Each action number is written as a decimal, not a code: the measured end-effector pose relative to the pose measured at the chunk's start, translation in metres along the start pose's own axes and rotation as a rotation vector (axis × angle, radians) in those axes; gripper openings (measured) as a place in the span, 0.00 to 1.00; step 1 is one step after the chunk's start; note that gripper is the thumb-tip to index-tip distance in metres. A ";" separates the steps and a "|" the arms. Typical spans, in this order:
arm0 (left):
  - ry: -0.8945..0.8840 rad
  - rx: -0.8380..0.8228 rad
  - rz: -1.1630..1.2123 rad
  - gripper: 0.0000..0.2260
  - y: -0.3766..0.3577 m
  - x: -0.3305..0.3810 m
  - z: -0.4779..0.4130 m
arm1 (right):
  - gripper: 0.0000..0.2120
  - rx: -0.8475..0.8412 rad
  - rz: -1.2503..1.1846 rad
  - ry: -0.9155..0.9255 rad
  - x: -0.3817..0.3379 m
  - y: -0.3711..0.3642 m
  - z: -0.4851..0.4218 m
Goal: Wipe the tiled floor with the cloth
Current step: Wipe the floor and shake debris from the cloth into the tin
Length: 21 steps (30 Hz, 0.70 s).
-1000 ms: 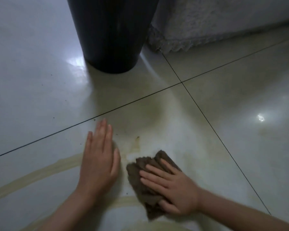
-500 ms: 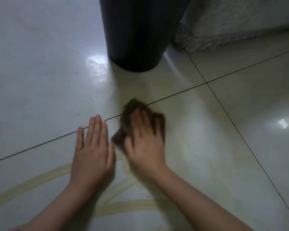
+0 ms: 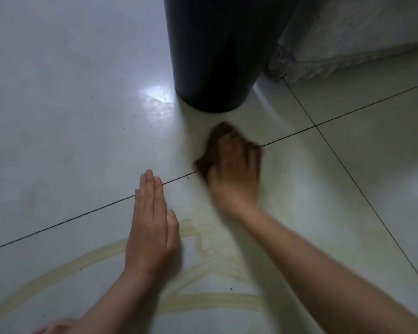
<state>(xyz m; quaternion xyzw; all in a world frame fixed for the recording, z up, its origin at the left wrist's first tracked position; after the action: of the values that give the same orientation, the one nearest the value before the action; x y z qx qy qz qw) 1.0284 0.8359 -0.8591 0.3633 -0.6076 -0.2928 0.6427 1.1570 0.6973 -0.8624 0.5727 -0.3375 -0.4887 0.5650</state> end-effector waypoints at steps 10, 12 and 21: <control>-0.023 -0.021 0.059 0.28 0.006 -0.002 0.001 | 0.31 -0.205 0.138 0.707 0.071 0.019 0.008; -0.039 -0.055 -0.051 0.28 0.003 0.000 0.000 | 0.31 -0.136 0.145 0.409 0.109 0.033 -0.021; 0.005 -0.195 -0.311 0.27 -0.003 0.000 -0.002 | 0.32 -0.211 0.107 0.515 0.039 -0.007 0.132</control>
<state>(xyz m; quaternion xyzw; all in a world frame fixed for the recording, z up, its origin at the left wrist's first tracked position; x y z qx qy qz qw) 1.0303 0.8349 -0.8614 0.3896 -0.5112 -0.4455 0.6233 1.0431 0.6195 -0.8613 0.5974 -0.1598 -0.3288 0.7137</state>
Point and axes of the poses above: each hand's wrist, its own z-axis away from the middle knuckle, its own y-axis out of the back of the hand, x = y × z, the point moved 2 cm from there along -z, towards the middle knuckle, and after that the axes turned 9 degrees about -x, right-handed, at the moved point
